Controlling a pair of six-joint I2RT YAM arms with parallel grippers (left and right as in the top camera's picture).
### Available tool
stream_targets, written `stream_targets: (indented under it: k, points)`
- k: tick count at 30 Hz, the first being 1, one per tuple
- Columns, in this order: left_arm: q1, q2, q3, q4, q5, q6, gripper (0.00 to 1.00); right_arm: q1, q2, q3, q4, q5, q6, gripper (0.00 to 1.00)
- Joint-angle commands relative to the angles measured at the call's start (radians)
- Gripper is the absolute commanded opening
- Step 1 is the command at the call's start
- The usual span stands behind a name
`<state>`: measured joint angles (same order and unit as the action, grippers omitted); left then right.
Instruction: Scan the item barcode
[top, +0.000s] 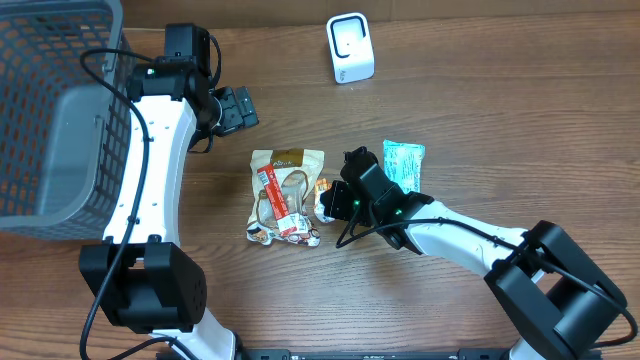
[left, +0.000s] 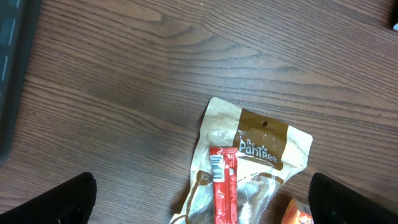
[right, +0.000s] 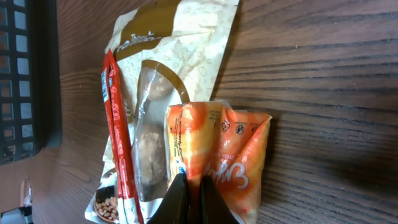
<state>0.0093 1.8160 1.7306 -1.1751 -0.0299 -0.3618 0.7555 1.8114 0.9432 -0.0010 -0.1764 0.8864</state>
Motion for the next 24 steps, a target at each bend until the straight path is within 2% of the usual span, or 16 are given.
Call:
stream_targets:
  k: [1,10,20,24]
  points:
    - [0.003,-0.015,0.012,0.002,-0.003,0.023,1.00,0.004,0.019,-0.008,0.003,-0.001,0.003,0.04]
    - [0.003,-0.015,0.012,0.002,-0.003,0.023,1.00,0.004,0.019,-0.008,-0.029,0.001,-0.003,0.09]
    - [0.003,-0.015,0.012,0.002,-0.003,0.023,1.00,0.003,0.016,-0.006,-0.039,-0.008,-0.053,0.23]
    - [0.003,-0.015,0.012,0.002,-0.003,0.023,1.00,0.003,0.006,-0.006,-0.050,-0.008,-0.058,0.23]
